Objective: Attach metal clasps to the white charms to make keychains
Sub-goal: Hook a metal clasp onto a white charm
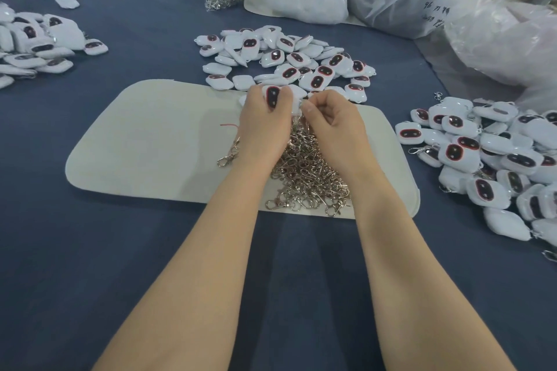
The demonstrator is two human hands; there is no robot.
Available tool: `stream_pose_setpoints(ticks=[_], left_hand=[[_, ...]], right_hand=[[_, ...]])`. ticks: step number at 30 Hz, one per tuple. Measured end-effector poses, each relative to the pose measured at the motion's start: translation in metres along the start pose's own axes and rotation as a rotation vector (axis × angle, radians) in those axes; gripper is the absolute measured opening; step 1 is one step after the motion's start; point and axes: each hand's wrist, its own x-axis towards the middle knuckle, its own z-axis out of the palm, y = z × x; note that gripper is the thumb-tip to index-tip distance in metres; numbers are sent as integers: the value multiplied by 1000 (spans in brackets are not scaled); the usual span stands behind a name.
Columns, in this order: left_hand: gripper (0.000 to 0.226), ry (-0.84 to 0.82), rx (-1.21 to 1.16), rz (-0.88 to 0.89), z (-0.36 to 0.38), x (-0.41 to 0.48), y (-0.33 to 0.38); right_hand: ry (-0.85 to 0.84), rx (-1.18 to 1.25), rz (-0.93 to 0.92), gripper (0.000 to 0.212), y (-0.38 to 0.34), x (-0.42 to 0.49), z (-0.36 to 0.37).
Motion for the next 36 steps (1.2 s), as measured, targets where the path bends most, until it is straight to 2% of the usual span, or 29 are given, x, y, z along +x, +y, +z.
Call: stream_pose_setpoints(ticks=[2, 6, 12, 15, 17, 19, 23, 25, 29, 36], left_hand=[[22, 16, 150, 163, 0, -4, 0], [16, -43, 328, 368, 0, -5, -5], [23, -104, 390, 462, -1, -2, -8], [17, -96, 339, 454, 0, -3, -6], [13, -59, 193, 359, 1, -4, -2], [12, -35, -35, 172, 1, -3, 1], [14, -130, -499, -236, -2, 1, 5], [14, -163, -650, -374, -4, 2, 6], [16, -190, -752, -501, -7, 3, 6], [21, -248, -751, -557, -6, 3, 4]], right_hand=[[-21, -37, 18, 13, 1, 0, -3], [-54, -49, 51, 16, 3, 1, -9], [-119, -59, 101, 17, 6, 2, -15], [-89, -1, 105, 18, 5, 1, -16], [-52, 104, 100, 14, 2, 0, -13], [-47, 184, 84, 9, 0, -1, -9], [-25, 181, 33, 14, -4, -3, -2], [-17, 181, 24, 15, -5, -3, -2], [-13, 154, -14, 17, -7, -2, 0], [34, 20, -62, 23, -6, -3, 4]])
